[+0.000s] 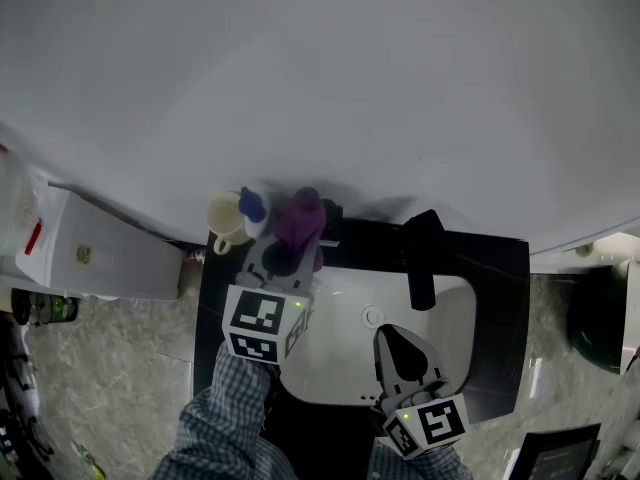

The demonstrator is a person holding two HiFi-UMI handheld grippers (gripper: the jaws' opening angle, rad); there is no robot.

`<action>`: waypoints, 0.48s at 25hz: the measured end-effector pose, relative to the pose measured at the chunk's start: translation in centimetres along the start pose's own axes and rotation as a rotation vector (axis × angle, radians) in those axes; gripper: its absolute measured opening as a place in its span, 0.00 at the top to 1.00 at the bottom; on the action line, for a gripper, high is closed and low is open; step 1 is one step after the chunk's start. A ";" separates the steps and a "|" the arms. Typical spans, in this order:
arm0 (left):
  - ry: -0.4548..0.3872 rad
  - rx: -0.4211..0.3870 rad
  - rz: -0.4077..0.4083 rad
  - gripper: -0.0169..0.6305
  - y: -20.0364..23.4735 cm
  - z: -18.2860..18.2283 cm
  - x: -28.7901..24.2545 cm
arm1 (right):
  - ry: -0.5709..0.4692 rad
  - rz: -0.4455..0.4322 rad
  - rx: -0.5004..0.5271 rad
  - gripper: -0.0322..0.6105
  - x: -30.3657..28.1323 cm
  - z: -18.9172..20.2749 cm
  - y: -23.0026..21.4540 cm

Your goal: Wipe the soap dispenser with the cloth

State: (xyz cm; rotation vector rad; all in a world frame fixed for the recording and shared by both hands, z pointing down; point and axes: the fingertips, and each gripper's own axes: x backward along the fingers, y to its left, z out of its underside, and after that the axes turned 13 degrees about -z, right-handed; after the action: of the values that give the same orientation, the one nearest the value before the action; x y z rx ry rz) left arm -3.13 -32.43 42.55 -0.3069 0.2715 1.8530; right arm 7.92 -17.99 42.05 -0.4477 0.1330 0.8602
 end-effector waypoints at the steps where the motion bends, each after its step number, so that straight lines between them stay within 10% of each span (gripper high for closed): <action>1: 0.001 0.004 -0.006 0.88 0.1 0.1 -0.2 | 0.003 -0.002 0.000 0.90 0.0 0.0 -0.1; 12: 0.002 0.044 -0.076 0.88 1.6 1.2 -0.7 | 0.021 -0.006 0.010 0.90 -0.2 0.2 -0.7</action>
State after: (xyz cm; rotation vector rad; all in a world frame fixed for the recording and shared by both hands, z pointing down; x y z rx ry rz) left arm -4.60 -33.12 43.99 -0.2844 0.2979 1.7699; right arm 8.30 -18.39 42.49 -0.4478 0.1549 0.8484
